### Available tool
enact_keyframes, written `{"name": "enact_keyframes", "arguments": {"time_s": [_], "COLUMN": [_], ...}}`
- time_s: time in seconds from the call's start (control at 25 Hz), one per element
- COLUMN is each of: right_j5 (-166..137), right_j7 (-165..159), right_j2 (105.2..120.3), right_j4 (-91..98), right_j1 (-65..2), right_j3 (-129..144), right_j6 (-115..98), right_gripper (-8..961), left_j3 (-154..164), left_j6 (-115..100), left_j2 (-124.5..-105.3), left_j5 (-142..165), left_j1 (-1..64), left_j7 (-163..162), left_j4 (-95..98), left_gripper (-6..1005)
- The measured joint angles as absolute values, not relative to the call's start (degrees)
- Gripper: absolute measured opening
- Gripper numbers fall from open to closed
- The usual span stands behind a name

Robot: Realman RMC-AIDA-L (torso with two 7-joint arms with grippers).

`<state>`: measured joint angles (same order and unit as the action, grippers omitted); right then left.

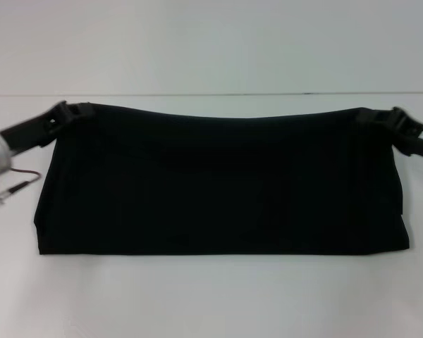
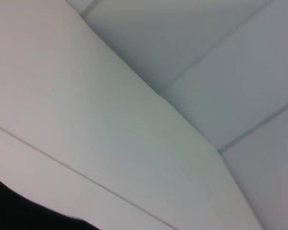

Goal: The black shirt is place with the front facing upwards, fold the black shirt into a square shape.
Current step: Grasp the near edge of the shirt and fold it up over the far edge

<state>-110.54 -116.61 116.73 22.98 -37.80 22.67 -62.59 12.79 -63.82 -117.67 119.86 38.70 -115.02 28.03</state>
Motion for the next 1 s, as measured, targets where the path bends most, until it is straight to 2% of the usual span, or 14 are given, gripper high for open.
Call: {"name": "enact_keyframes", "arguments": {"time_s": [0.08, 0.16, 0.2, 0.32, 0.8, 0.84, 1.0], "right_j5": [-107.49, -104.75, -103.31, -100.33, -93.97, -93.34, -89.65], "right_j7": [-111.87, -107.17, -104.69, -99.87, -92.06, -90.84, -84.34], "right_j2": [119.03, 119.92, 119.95, 119.78, 120.07, 120.14, 120.30], "right_j4": [22.71, 21.07, 19.53, 16.68, 15.58, 15.00, 12.36], "right_j1": [-38.13, -38.75, -39.19, -40.22, -41.39, -41.73, -43.55], "right_j3": [22.84, 23.08, 23.13, 23.07, 23.11, 23.09, 22.71], "right_j6": [-57.87, -54.95, -53.95, -51.77, -48.24, -47.22, -42.74], "right_gripper": [55, 55, 55, 55, 66, 69, 82], "left_j3": [12.85, 12.92, 12.98, 12.97, 13.01, 13.01, 12.79], "left_j6": [-59.87, -58.78, -55.82, -53.39, -45.29, -43.06, -39.14], "left_j2": [-119.15, -119.66, -120.99, -121.71, -122.74, -123.42, -123.97], "left_j5": [117.23, 116.30, 113.71, 111.95, 107.95, 106.12, 100.32], "left_j1": [38.97, 39.07, 39.50, 40.04, 42.84, 43.35, 44.27], "left_j7": [-110.99, -109.64, -106.06, -103.35, -98.24, -94.75, -87.52], "left_j4": [27.11, 26.80, 26.19, 25.84, 24.57, 23.87, 21.02], "left_gripper": [46, 47, 48, 50, 59, 60, 62]}}
